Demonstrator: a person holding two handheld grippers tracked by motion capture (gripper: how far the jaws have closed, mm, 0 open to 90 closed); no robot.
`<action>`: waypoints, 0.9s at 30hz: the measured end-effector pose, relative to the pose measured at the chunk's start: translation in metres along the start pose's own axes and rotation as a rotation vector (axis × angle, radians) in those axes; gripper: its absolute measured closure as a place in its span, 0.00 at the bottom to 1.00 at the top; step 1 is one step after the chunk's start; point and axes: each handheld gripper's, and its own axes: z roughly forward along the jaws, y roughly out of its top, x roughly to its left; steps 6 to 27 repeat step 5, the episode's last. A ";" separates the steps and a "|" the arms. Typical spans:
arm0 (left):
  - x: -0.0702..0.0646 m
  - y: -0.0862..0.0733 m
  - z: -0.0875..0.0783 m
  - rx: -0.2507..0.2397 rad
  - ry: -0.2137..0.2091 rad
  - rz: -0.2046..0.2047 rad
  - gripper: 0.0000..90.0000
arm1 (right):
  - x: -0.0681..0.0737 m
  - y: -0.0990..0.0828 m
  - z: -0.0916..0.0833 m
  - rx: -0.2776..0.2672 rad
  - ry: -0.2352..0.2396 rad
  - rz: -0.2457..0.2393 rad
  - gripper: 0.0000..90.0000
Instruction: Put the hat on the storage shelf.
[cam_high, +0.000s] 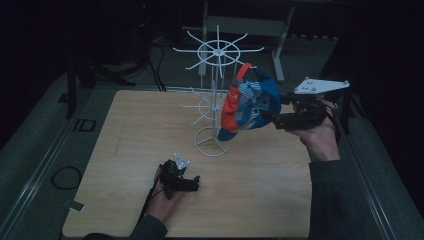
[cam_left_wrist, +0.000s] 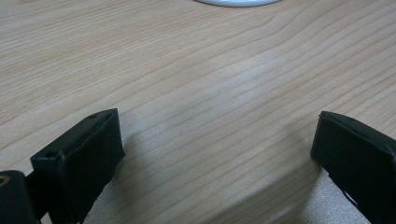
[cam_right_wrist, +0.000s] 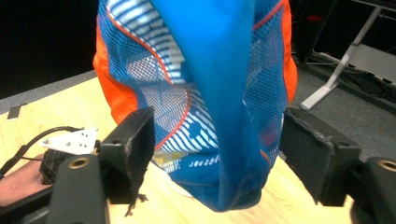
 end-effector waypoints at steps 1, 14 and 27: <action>0.000 0.000 0.000 -0.002 0.000 -0.002 0.03 | 0.000 -0.001 0.000 0.001 -0.001 0.003 0.28; 0.000 0.000 0.000 -0.002 0.000 -0.002 0.03 | -0.001 -0.005 0.000 0.001 -0.003 0.010 0.25; 0.000 0.000 0.000 -0.002 0.000 -0.002 0.03 | -0.001 -0.005 0.000 0.001 -0.003 0.010 0.25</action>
